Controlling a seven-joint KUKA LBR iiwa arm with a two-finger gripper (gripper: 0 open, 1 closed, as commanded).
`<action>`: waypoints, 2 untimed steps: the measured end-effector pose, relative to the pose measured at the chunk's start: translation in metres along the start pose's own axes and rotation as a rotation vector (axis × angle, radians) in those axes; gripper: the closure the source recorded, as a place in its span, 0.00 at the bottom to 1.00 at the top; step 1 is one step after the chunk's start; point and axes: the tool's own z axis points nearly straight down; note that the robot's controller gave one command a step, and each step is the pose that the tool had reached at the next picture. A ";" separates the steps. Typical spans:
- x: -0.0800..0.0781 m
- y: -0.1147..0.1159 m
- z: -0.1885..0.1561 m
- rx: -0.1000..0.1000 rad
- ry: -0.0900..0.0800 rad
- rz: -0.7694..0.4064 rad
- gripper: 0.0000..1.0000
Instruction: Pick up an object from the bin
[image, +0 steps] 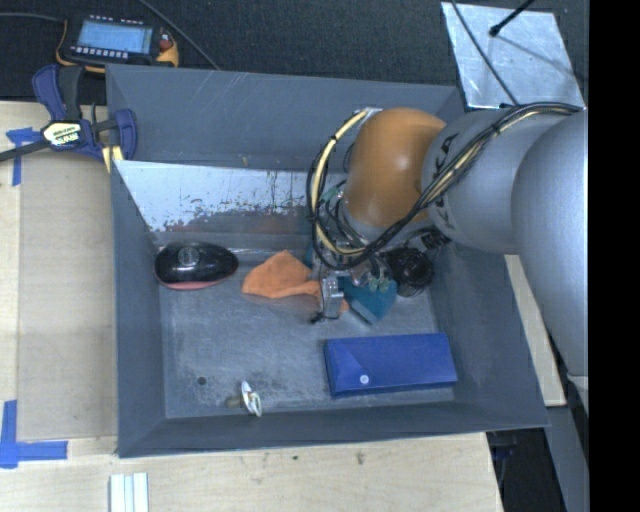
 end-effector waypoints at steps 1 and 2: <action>-0.005 0.000 -0.004 -0.001 -0.024 0.002 1.00; -0.005 0.000 -0.004 -0.001 -0.023 0.002 1.00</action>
Offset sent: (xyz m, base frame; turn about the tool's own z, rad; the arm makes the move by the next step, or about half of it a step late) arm 0.0000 0.0000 0.0000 0.0000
